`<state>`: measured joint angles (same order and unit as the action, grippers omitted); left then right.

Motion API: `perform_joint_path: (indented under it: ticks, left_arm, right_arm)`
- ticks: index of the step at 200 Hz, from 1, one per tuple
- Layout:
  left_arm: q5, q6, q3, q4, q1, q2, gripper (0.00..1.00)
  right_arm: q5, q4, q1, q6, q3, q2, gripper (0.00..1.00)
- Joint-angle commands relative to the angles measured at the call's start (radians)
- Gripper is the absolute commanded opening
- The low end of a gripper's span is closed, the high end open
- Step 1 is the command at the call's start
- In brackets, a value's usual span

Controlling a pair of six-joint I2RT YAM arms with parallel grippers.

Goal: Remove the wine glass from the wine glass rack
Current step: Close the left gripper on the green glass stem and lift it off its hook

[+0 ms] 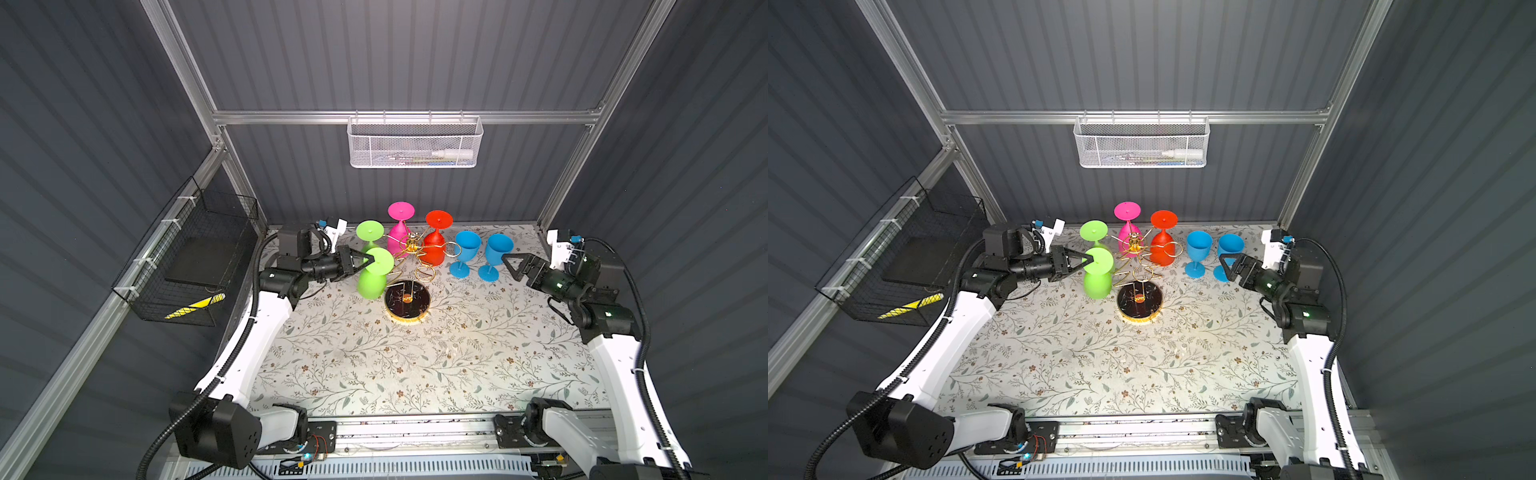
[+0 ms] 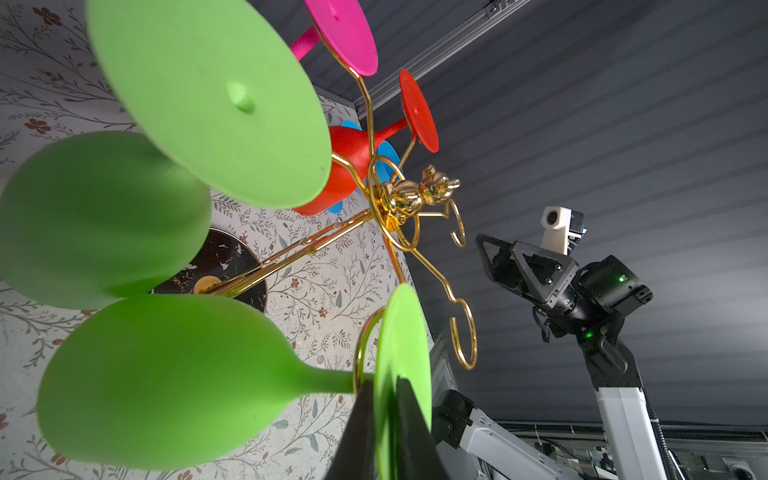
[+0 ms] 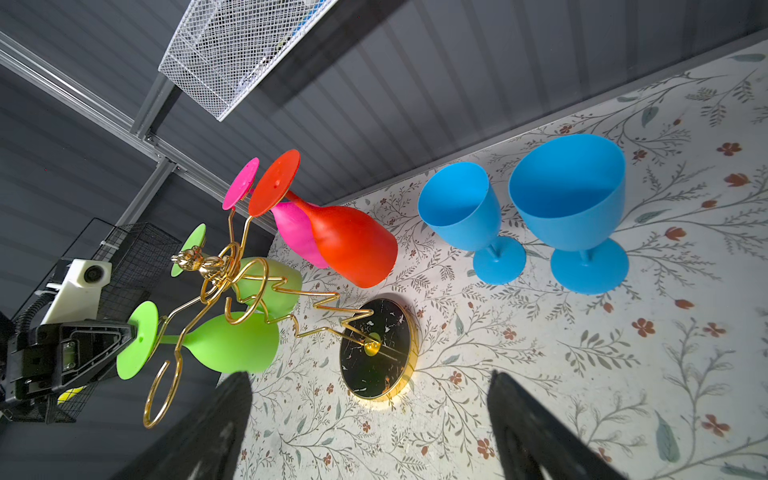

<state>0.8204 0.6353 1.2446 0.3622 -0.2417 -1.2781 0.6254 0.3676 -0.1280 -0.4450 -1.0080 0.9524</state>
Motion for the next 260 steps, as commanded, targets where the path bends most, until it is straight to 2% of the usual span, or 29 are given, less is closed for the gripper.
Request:
perform_joint_path:
  ticks: [1,107,142,227,260]
  left_arm:
    - [0.019,0.029,0.039,-0.018,-0.002,0.025,0.11]
    - [0.013,0.055,0.067,-0.019,-0.002,0.050,0.05]
    - [0.019,0.067,0.079,-0.029,-0.001,0.051,0.00]
    - [0.028,0.063,0.105,-0.002,-0.002,0.039,0.00]
    - [0.036,0.096,0.088,-0.022,-0.004,0.040,0.00]
  right_arm:
    - [0.009,-0.003,0.003,0.004,0.006,-0.019,0.91]
    - [0.009,0.005,0.004,0.006,0.008,-0.035,0.93]
    - [0.008,0.009,0.003,0.007,0.011,-0.043,0.94]
    - [0.006,0.016,0.003,0.019,0.014,-0.043,0.95]
    - [0.011,0.016,0.003,0.020,0.019,-0.045,0.95]
